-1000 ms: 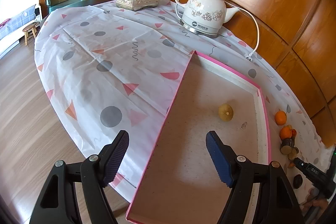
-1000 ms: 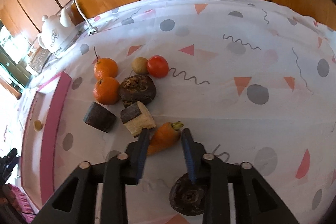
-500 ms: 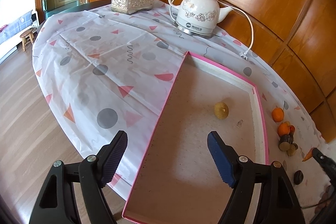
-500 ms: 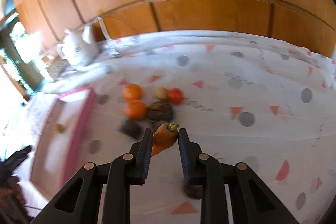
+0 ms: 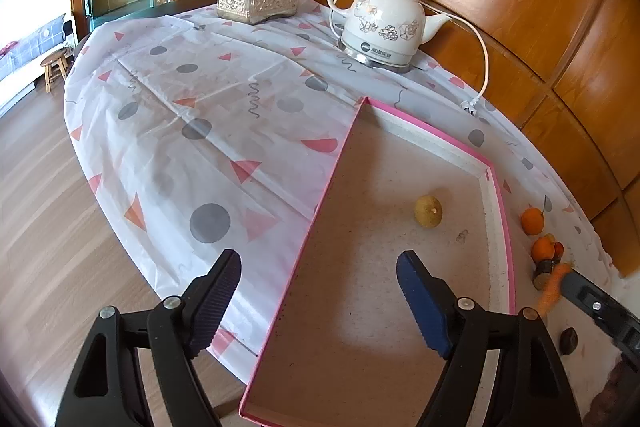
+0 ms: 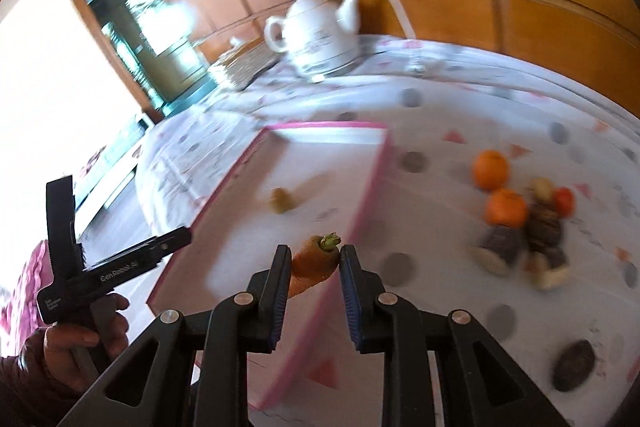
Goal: Organize fruits
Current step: 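Carry the carrot into the pink tray and open the right gripper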
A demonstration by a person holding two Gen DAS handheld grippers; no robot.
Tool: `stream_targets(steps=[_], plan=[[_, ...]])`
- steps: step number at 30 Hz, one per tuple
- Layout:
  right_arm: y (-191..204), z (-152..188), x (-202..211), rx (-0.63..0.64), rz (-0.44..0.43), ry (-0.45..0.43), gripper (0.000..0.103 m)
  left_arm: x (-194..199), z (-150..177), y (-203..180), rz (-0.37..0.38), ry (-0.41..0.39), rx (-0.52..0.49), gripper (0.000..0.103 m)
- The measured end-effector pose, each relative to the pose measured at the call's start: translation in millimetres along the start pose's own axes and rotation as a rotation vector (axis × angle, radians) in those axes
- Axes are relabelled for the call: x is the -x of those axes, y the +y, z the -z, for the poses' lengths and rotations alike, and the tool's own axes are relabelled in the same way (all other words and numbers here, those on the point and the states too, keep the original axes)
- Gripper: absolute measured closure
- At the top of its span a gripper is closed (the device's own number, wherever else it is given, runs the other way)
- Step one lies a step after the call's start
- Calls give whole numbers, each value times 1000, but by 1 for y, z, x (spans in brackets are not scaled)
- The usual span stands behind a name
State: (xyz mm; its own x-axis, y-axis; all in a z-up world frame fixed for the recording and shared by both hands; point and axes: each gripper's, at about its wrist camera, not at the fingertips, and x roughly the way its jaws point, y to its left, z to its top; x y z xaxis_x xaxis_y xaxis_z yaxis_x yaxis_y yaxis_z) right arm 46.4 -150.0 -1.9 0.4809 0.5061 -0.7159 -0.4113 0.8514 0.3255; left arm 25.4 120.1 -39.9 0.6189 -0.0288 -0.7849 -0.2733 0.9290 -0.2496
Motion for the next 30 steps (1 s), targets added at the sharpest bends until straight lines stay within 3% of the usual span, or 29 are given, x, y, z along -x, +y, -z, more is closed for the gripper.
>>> stream_targets(steps=[5,11,21,30], plan=[[21,-7,-28,31,2,39,77,-1,0,0,1,0,-2,22],[21,-2,-28,47,48,39,71,-1,0,0,3,3,1,22],[-18,27,15,-5,243,-28,68,0,2,-6,12,3,-21,22],[-84,55,63,-171,465,-103,68,1,3,-12,16,7,-39,22]])
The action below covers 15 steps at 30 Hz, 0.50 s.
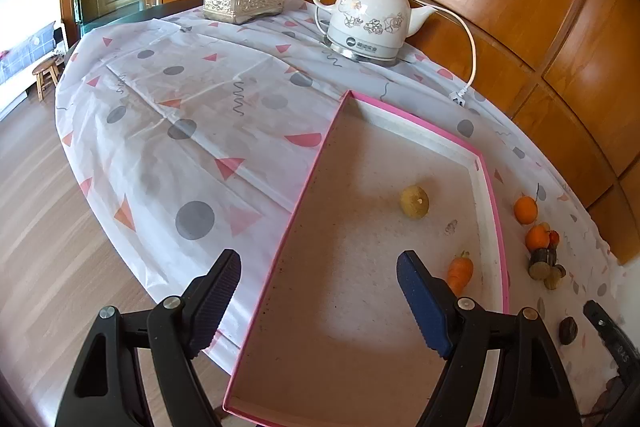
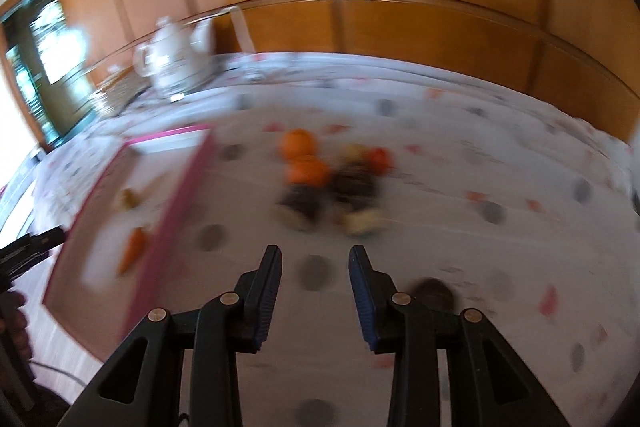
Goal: Organize fruits
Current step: 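Carry the carrot into the pink tray and open the right gripper, then reach the left gripper to the orange with a stem and grasp it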
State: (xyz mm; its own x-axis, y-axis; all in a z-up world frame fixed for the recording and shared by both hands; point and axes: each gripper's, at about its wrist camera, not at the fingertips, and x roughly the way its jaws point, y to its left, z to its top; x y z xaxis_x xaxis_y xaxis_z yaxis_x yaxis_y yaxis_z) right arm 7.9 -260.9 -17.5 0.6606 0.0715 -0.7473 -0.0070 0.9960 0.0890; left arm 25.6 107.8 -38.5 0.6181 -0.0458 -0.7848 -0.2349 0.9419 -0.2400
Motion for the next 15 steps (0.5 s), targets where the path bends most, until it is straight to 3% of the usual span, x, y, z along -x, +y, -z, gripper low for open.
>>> stream_targets(steps=[15], plan=[[-127,45,8,-319,329,14,68,1,1,-14,-4,5,-44,22]])
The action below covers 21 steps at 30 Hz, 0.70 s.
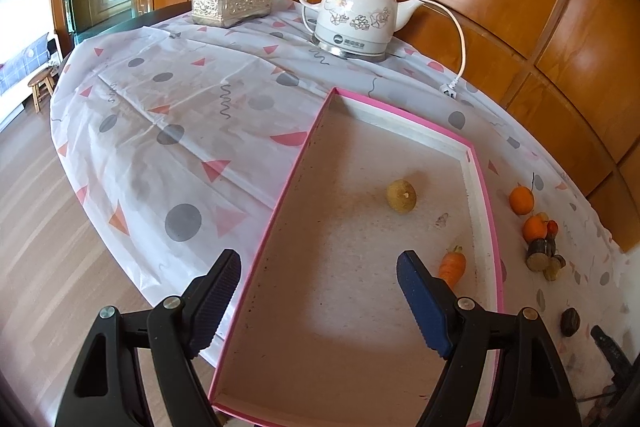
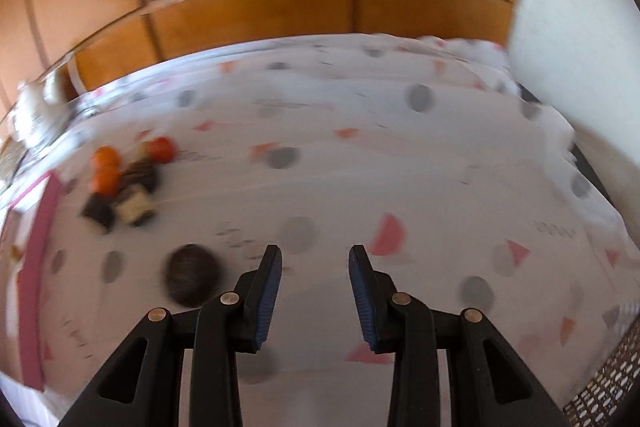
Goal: Organize fruits
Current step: 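Reach the left gripper to the orange with a stem and grasp it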
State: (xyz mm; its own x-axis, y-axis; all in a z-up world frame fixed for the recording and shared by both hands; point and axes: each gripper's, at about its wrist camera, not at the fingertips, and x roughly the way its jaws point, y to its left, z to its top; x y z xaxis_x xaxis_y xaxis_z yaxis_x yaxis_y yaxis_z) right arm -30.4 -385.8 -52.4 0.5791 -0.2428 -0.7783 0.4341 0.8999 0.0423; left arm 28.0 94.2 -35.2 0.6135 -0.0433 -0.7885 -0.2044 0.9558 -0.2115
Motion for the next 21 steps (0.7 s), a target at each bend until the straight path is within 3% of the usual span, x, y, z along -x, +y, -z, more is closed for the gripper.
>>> stream_targets(steps=[21], plan=[[-78,10,-26,-237,250,-10,67,-5,-11,-45,34,14,-108,22]])
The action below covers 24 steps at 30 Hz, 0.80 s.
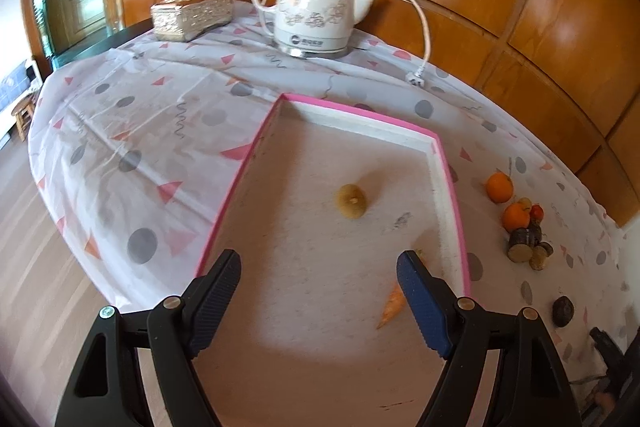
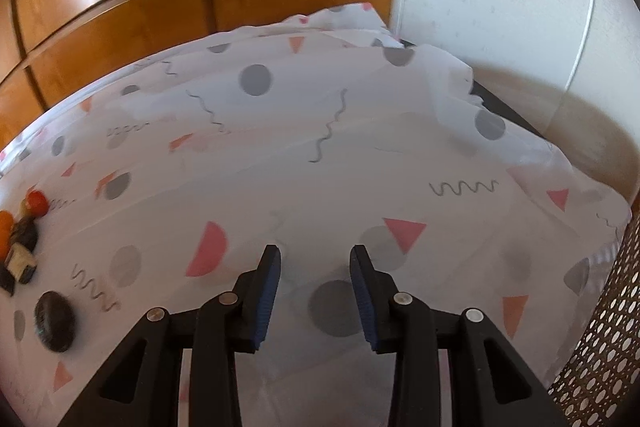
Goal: Organize fruits
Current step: 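Reach the left gripper to the orange with a stem and grasp it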
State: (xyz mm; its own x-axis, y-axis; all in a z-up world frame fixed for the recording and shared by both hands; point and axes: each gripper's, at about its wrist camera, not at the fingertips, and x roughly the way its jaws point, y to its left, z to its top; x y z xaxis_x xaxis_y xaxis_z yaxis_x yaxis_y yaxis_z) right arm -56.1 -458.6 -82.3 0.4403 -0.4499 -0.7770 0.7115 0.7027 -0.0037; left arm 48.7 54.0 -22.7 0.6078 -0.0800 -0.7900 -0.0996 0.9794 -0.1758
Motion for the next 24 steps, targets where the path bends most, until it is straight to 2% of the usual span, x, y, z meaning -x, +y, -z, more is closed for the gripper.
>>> stream_targets(steps=[10,16,24], plan=[[2,3,-3,-14,11,-30,50,-7,-23,-61,96,-13,-137,23],[4,4,-7,-17,8,-52,41,-29,-39,-104,173,29,-201,24],[7,5,-7,-10,5,-57,35,-78,-50,-162,255,123,-279,46]])
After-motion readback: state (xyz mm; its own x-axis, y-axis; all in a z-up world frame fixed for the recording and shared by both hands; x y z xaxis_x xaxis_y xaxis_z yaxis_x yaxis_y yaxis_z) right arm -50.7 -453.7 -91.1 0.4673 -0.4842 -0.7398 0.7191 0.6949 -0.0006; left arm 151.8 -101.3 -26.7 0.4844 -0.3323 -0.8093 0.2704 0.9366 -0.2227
